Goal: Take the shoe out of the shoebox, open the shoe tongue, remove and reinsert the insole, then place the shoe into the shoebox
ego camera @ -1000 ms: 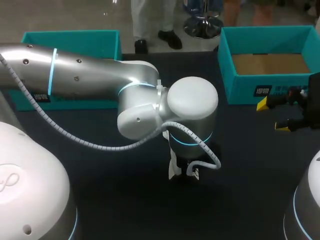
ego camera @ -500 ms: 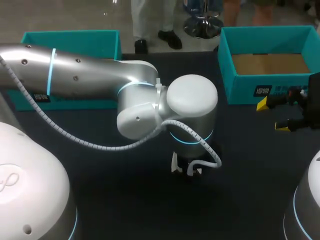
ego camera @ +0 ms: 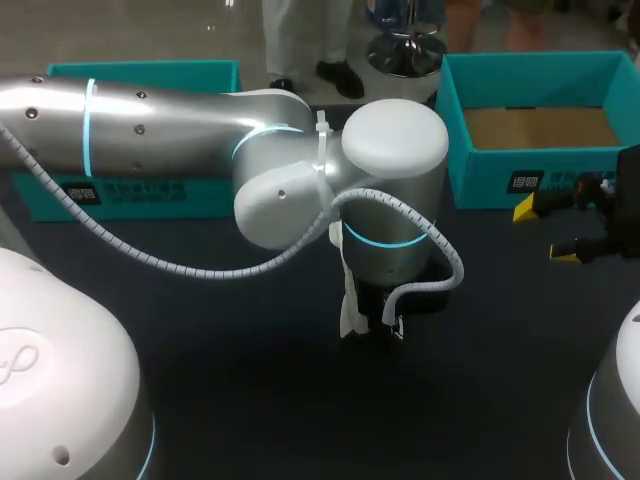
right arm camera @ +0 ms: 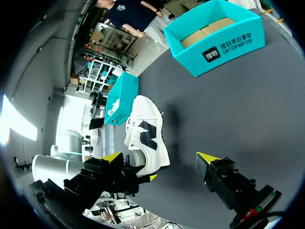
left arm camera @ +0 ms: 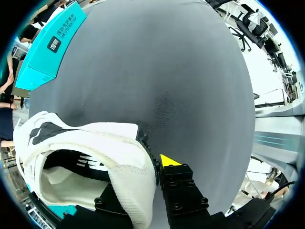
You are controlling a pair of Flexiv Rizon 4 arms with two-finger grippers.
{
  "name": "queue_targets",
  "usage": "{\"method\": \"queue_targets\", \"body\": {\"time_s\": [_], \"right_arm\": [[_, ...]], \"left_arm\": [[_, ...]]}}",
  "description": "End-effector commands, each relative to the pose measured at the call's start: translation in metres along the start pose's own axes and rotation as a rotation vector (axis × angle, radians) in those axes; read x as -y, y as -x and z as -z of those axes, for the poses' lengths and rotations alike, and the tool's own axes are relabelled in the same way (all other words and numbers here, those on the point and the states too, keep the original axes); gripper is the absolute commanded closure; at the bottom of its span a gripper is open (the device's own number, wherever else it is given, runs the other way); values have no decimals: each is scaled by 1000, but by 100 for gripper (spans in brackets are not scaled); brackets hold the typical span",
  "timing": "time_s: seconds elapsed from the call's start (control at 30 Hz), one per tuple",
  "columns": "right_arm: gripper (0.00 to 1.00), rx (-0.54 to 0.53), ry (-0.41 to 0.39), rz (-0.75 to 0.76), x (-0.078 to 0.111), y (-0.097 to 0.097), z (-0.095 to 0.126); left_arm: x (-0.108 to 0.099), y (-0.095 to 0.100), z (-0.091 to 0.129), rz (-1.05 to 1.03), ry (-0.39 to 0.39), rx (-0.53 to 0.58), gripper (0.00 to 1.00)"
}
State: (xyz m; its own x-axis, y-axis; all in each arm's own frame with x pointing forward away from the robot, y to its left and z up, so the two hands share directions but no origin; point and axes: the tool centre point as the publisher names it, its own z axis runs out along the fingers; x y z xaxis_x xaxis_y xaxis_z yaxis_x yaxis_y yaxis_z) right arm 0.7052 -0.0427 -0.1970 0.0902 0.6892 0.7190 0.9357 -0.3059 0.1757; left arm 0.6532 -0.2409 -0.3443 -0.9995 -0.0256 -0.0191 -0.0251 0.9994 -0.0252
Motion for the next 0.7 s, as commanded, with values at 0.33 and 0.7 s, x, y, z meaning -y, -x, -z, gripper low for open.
{"method": "queue_targets", "body": {"time_s": [0.33,0.7], "right_arm": [[0,2,1,-1,1,0,0],[0,2,1,-1,1,0,0]], "left_arm": [[-10,2,66,23,-13,-10,100],[-4,0,126,19,-1,-7,100]]}}
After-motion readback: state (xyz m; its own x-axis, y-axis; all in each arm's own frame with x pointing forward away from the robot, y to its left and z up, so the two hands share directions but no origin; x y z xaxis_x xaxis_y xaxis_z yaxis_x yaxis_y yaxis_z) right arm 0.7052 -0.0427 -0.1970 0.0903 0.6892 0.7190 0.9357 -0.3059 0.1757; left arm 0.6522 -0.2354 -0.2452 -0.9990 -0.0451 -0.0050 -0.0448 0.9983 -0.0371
